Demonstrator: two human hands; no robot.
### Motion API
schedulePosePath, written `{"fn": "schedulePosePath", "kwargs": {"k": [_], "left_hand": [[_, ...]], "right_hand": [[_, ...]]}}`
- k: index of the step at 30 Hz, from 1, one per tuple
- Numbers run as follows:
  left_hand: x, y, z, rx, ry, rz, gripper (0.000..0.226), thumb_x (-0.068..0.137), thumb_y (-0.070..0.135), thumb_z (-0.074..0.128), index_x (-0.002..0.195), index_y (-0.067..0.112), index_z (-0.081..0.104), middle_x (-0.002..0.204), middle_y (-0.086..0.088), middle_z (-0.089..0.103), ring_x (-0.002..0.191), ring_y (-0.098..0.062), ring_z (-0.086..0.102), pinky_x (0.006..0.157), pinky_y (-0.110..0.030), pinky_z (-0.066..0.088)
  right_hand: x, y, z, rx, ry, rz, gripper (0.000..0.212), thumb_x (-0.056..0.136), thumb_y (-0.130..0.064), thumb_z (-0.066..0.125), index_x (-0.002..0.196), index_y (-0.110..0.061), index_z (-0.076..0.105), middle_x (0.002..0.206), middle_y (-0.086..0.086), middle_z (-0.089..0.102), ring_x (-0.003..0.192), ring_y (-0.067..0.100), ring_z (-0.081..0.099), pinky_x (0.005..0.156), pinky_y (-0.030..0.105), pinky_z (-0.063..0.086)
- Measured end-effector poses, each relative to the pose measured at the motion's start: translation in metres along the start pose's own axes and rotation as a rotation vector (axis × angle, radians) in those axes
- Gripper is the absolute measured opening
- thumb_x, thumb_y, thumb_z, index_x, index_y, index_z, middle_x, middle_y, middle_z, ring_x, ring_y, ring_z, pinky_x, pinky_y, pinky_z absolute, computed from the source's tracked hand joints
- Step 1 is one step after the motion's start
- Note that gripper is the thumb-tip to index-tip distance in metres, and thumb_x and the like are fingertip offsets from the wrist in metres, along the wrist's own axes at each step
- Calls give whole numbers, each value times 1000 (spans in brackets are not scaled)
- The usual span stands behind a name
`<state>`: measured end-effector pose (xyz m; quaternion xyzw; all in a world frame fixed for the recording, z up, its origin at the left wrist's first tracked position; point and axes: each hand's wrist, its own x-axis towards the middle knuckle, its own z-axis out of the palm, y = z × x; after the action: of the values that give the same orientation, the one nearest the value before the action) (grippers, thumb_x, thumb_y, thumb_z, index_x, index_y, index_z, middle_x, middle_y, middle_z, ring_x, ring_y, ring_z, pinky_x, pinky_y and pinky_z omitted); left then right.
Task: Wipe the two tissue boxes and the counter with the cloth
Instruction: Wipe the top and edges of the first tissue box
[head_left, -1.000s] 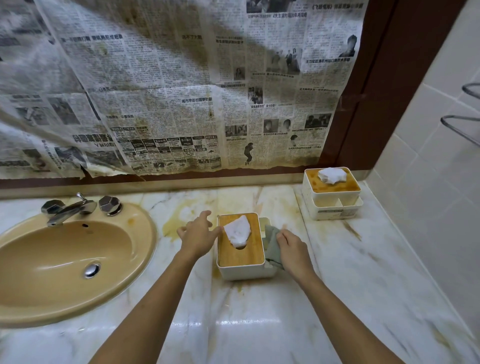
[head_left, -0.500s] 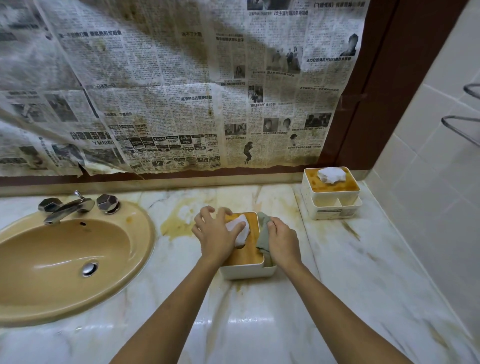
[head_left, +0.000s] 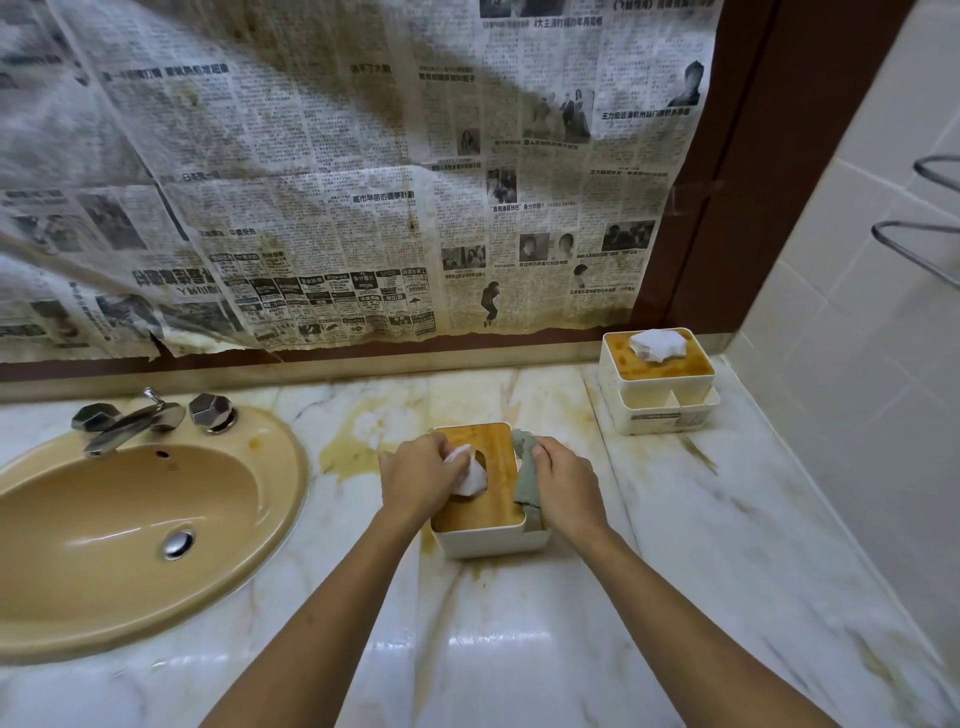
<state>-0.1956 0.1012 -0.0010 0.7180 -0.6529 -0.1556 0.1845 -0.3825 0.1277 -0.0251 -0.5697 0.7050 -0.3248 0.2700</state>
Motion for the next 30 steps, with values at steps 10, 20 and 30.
{"fn": "schedulePosePath", "kwargs": {"k": [10,20,30], "left_hand": [[-6,-10,-2,-215,-34,-104,35,88,53,59,110,26,55,107,1,59,102,-22,58,79,-40,50],[-10,-7,-2,47,-32,-37,37,99,48,41,120,37,69,126,0,62,118,-27,51,94,-44,34],[-7,-13,-9,143,-97,35,34,99,38,44,124,36,66,131,3,59,126,-24,42,96,-43,30]], "right_hand": [[1,-19,20,-342,-108,-208,44,108,-34,30,149,-23,39,137,8,56,112,29,61,87,40,51],[-36,-2,23,-555,-207,-218,55,108,-39,27,159,-27,12,151,9,37,109,27,62,82,37,55],[22,-23,22,-616,-243,-197,54,108,-37,27,158,-25,11,148,14,35,111,34,57,83,42,50]]}}
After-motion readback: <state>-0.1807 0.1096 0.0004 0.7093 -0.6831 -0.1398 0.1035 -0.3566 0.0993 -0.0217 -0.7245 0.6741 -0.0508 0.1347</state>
